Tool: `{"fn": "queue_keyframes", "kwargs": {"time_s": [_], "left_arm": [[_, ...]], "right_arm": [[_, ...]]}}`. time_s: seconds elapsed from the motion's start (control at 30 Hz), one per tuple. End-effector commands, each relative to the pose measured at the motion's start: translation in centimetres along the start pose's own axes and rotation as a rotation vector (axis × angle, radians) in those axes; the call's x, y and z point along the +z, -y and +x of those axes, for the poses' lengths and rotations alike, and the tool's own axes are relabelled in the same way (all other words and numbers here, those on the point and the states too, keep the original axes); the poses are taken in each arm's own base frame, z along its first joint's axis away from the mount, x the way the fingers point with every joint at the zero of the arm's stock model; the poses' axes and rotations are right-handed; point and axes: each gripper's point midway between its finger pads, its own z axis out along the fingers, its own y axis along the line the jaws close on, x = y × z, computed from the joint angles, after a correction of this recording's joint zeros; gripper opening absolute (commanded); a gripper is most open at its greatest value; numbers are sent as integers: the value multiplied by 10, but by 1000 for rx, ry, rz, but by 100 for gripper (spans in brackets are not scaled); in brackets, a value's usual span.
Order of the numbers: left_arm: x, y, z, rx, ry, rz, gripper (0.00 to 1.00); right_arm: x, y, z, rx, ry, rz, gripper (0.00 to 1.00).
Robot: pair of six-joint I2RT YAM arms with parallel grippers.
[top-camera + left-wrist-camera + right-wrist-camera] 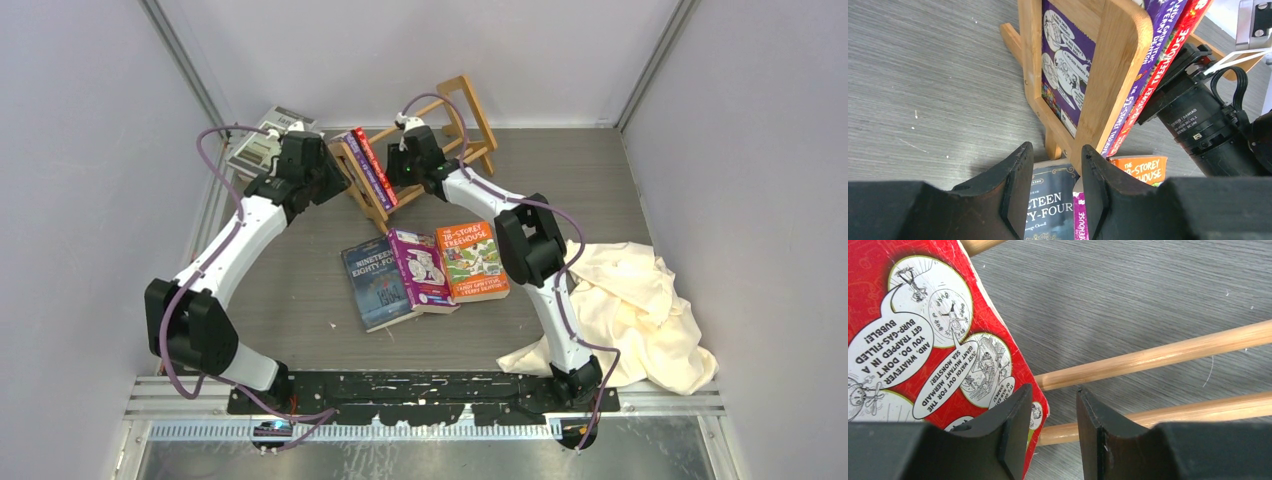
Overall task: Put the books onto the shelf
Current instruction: Adjust the book on the shelf.
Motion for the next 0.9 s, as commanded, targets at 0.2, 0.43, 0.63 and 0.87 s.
{"fn": "queue_keyframes", "kwargs": {"time_s": [0.2,0.43,0.63,0.87], "left_arm": [[-24,4,-14,-16,73,10,41],[-31,3,-17,-16,86,6,41],[-44,1,-18,-11,91,14,43],[-67,-3,-8,-14,76,43,45]], "right_arm": [[-36,-10,-61,-29,142,12,46],[-42,1,-71,-26,173,77,51],[-65,11,-84,-10,207,150,61],[-108,27,-78,103,223,265,66]]}}
